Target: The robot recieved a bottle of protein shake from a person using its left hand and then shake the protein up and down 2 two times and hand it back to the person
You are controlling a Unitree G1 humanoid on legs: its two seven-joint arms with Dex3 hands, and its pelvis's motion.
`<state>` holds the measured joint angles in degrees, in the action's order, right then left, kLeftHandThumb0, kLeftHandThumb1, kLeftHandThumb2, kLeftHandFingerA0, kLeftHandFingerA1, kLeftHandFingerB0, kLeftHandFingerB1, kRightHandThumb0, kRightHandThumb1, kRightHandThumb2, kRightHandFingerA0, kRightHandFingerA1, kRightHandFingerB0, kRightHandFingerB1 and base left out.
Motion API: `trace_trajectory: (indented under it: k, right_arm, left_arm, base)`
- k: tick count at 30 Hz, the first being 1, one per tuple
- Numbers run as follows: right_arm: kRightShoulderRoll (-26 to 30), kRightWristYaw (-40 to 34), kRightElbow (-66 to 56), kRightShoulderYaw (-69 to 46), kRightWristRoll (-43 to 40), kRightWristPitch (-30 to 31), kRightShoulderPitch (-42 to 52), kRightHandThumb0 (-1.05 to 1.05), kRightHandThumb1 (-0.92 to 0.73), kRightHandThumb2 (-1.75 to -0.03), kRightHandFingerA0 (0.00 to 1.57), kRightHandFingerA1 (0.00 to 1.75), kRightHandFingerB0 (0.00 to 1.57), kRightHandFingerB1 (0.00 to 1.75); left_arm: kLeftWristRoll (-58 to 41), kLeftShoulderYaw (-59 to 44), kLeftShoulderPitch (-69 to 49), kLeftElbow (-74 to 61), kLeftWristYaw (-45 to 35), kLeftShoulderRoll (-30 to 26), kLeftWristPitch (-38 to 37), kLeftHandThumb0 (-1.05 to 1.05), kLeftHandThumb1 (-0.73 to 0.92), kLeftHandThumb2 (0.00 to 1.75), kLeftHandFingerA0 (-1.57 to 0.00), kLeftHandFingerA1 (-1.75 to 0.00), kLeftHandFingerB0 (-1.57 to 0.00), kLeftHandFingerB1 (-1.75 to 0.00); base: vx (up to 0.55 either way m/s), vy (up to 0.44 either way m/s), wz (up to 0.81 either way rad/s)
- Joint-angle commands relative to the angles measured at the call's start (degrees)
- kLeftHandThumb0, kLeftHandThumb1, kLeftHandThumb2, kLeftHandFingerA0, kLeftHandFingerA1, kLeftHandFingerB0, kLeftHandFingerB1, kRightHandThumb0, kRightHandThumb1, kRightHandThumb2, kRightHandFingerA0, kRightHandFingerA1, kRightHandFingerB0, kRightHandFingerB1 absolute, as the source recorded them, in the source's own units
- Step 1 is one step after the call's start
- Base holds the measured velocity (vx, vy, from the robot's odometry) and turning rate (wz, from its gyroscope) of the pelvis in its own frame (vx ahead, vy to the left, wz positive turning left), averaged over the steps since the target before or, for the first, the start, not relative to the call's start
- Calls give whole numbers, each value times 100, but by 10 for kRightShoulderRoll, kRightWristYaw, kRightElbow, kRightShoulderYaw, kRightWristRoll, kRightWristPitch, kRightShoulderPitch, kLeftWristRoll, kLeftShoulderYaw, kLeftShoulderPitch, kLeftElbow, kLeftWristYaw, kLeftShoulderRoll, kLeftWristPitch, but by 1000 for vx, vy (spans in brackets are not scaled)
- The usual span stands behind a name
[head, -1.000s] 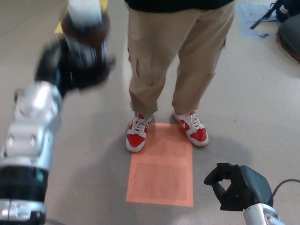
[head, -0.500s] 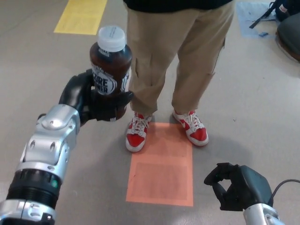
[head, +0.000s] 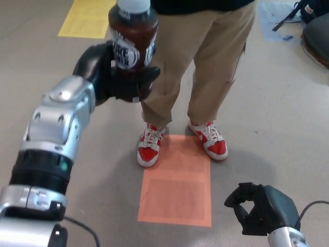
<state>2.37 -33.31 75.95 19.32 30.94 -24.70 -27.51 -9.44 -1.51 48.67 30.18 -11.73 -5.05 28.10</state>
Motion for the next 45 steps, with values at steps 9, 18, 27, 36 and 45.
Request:
trace_trajectory:
  k: [9,18,27,36,45]
  right_arm:
    - [12,7,3,0,-5,1,51,-46,-52,-114,89,94,96,72]
    - [10,1,1,0,-6,-4,52,-44,-47,-119,85,111,96,75]
    - [11,-14,-1,7,1,-8,60,-46,-53,-106,93,106,97,74]
    - [11,-7,0,7,0,-13,58,-48,-54,-104,94,110,96,77]
    - [11,-6,0,5,-2,-9,60,-47,-54,-104,94,106,97,77]
  left_arm:
    - [-68,-42,21,-55,-20,-5,246,-19,76,62,-111,-97,-71,-72]
    - [-70,-44,29,-84,-24,-10,266,-25,75,62,-111,-94,-70,-60]
    - [-58,-20,70,-113,-45,-40,281,-26,81,63,-110,-96,-69,-95]
    - [-35,19,114,-108,-44,-72,274,-22,75,62,-115,-88,-71,-73]
    - [-38,13,121,-97,-35,-67,274,-24,76,62,-115,-88,-72,-83]
  base:
    - [0,0,0]
    - [0,0,0]
    - [0,0,0]
    - [0,0,0]
    - [0,0,0]
